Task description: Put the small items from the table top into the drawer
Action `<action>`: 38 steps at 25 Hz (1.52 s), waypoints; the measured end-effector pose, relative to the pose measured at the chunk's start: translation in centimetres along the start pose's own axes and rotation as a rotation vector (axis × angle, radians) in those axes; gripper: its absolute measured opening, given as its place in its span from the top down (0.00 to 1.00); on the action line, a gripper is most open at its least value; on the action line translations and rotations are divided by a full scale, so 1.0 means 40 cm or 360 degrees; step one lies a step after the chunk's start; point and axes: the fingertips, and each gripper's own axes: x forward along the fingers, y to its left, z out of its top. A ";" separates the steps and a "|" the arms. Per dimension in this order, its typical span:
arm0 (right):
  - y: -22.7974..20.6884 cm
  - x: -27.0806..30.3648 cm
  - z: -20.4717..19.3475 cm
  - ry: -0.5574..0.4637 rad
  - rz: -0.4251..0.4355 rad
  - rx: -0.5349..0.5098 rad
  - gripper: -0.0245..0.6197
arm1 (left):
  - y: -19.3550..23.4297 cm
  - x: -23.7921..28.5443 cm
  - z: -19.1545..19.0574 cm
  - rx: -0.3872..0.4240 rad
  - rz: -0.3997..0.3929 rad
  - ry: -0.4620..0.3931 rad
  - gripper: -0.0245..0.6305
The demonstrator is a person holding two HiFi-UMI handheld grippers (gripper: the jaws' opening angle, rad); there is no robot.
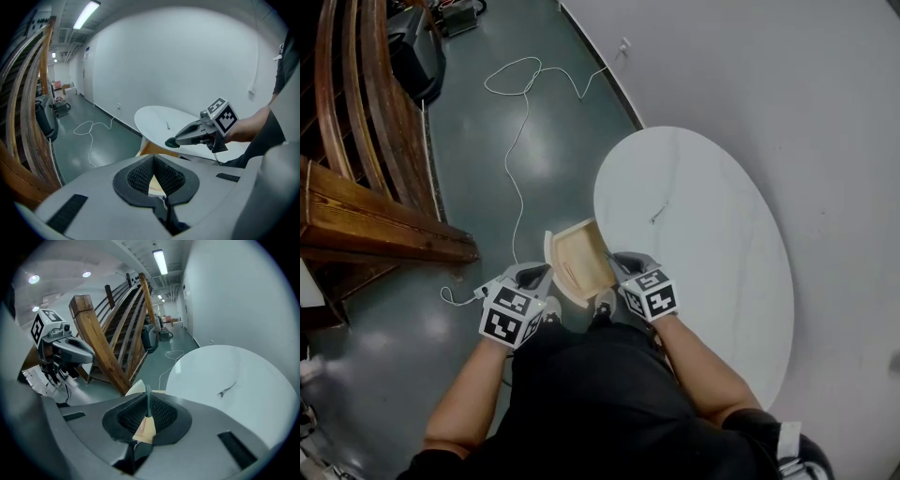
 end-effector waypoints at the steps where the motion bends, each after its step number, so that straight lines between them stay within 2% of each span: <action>1: 0.012 0.014 -0.003 0.0018 0.0025 -0.0015 0.92 | 0.004 -0.003 -0.007 -0.0016 0.0012 -0.0002 0.94; 8: 0.092 0.123 -0.041 0.0157 0.0145 -0.0096 0.92 | 0.050 -0.035 -0.055 -0.0113 0.0089 -0.0001 0.94; 16: 0.092 0.250 -0.103 0.0327 0.0186 -0.0042 0.92 | 0.061 -0.047 -0.082 -0.0203 0.0158 0.0008 0.94; 27: 0.043 0.427 -0.144 0.0492 0.0130 0.0120 0.92 | 0.103 -0.057 -0.118 -0.0320 0.0244 0.0017 0.94; 33: 0.020 0.494 -0.159 0.0555 0.0040 0.0076 0.92 | 0.096 -0.058 -0.155 -0.0373 0.0252 0.0045 0.94; 38: 0.022 0.531 -0.205 0.0663 0.0003 0.0111 0.92 | 0.095 -0.069 -0.177 -0.0382 0.0258 0.0067 0.94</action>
